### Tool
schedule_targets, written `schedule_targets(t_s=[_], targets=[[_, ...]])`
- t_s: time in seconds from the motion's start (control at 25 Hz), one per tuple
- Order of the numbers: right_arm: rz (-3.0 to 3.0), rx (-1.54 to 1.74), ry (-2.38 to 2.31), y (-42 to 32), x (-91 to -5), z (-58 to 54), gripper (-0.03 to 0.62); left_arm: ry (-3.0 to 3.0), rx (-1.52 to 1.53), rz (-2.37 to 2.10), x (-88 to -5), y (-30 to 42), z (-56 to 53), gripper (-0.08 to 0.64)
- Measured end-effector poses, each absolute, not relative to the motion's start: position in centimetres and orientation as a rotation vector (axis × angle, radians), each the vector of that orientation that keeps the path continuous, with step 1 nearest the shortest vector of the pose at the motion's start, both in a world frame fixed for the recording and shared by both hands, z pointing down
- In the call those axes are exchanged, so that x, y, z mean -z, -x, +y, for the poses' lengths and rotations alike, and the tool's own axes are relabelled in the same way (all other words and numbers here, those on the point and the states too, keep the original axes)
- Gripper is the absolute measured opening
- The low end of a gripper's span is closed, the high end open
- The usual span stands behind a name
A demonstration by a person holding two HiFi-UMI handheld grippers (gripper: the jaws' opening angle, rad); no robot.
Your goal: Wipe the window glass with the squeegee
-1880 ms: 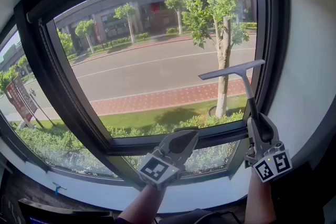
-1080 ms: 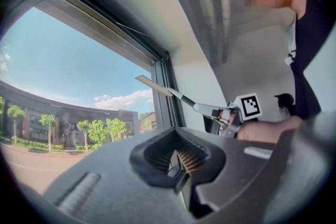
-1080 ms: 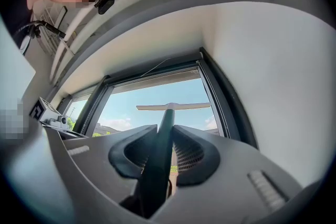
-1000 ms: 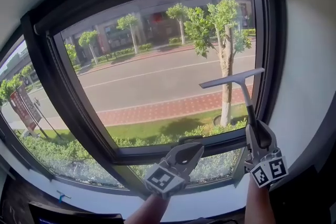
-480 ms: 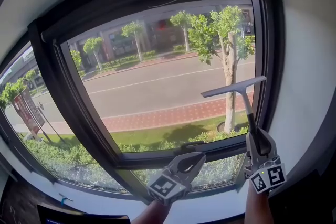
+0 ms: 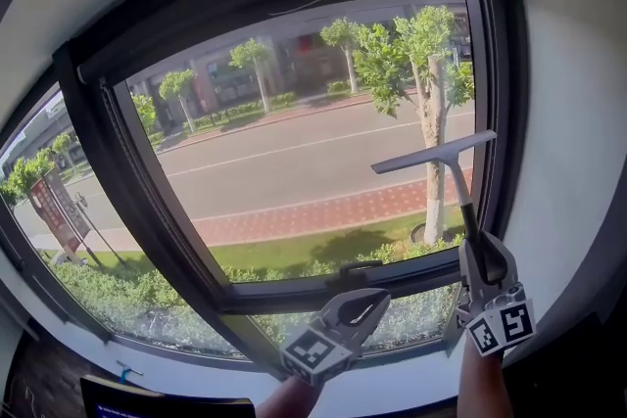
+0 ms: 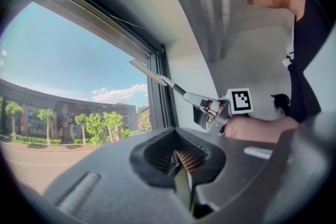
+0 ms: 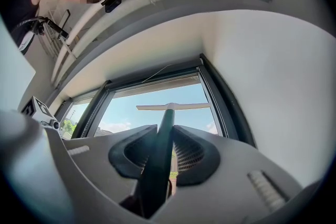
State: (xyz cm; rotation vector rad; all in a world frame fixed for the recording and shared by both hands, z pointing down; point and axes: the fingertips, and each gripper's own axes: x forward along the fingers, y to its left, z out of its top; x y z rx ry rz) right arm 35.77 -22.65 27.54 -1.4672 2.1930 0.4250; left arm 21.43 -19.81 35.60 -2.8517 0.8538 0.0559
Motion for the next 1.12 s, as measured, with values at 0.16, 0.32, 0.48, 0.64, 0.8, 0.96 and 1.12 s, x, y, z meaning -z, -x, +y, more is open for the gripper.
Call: schedule_targets(t_s=[0.16, 0.32, 0.48, 0.64, 0.8, 0.96, 1.12], targets=[[2.159, -0.452, 1.446, -36.1, -25.3, -23.7, 0.097, 2.838, -0.056, 0.858, -34.9, -21.5, -20.4, 0.003], [2.129, -0.512, 1.417, -36.2, -22.2, -24.8, 0.098, 2.817, -0.087, 0.860, -34.7, -21.2, -21.6, 0.003], [2.087, -0.567, 1.417, -36.9, -19.0, -26.0, 0.098, 2.827, -0.076, 0.856, -33.8, -21.4, -22.1, 0.003], [2.042, -0.613, 1.432, -37.3, -16.2, -27.4, 0.098, 2.808, -0.095, 0.850, -32.4, -20.7, -23.0, 0.003], [2.016, -0.657, 1.432, -37.6, -14.3, -28.9, 0.098, 2.795, -0.125, 0.855, -31.6, -20.0, -24.0, 0.003], [1.997, -0.684, 1.421, -37.3, -12.5, -30.1, 0.098, 2.770, -0.142, 0.844, -30.7, -19.5, -24.8, 0.003], [1.984, -0.700, 1.418, -37.2, -11.2, -31.1, 0.098, 2.762, -0.162, 0.835, -30.2, -19.5, -25.5, 0.003]])
